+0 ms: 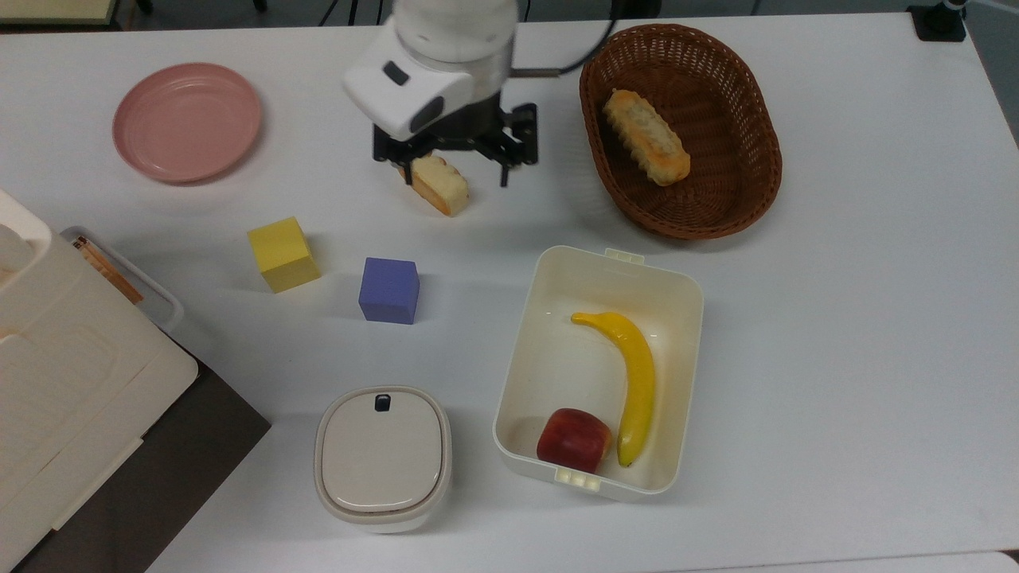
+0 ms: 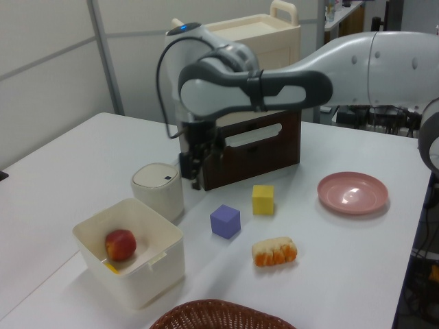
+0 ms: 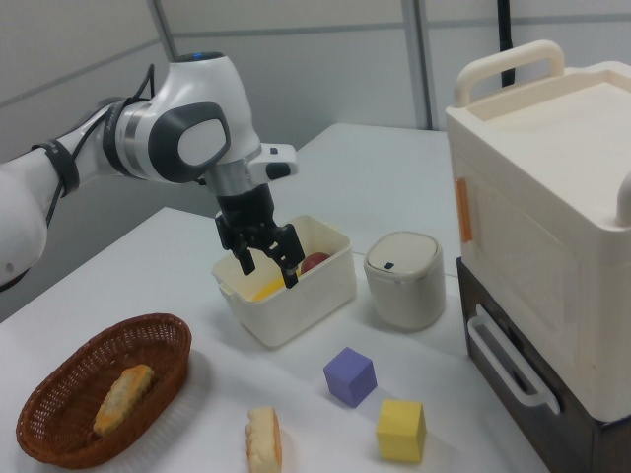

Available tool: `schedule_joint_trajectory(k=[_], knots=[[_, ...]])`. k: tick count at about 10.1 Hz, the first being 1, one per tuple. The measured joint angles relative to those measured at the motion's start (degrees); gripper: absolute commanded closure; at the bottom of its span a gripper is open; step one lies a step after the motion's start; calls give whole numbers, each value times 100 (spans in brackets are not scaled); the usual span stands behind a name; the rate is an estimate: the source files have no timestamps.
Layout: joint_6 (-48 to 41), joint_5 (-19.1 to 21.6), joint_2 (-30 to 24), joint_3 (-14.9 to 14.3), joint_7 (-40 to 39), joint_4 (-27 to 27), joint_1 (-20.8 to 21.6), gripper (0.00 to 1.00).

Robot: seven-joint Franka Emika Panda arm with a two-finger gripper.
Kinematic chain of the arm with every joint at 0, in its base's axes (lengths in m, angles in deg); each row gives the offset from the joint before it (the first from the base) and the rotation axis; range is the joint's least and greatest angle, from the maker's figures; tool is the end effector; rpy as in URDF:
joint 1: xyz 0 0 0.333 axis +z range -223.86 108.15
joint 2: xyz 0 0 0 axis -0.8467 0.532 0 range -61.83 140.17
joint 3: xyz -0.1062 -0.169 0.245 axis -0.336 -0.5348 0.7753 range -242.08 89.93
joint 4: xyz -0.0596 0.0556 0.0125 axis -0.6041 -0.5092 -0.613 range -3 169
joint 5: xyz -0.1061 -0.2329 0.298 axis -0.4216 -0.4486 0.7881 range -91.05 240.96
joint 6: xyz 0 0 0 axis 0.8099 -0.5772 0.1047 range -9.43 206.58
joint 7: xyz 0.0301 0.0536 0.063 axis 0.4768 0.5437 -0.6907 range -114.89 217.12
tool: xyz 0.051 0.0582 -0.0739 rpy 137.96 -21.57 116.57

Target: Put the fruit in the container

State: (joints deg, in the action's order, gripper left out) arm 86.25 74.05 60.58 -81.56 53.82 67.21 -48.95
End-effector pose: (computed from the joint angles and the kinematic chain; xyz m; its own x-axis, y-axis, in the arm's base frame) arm 0.6665 0.0498 0.5341 0.9997 0.0200 -0.0127 0.0207 -0.9985 0.0513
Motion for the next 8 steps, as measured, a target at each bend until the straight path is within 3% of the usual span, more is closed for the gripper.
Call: schedule_joint_trajectory(k=[2,8], knots=[[-290,0,-79,-3,-354,40,-243,0],[-301,-131,-78,-2,-377,190,-278,0]])
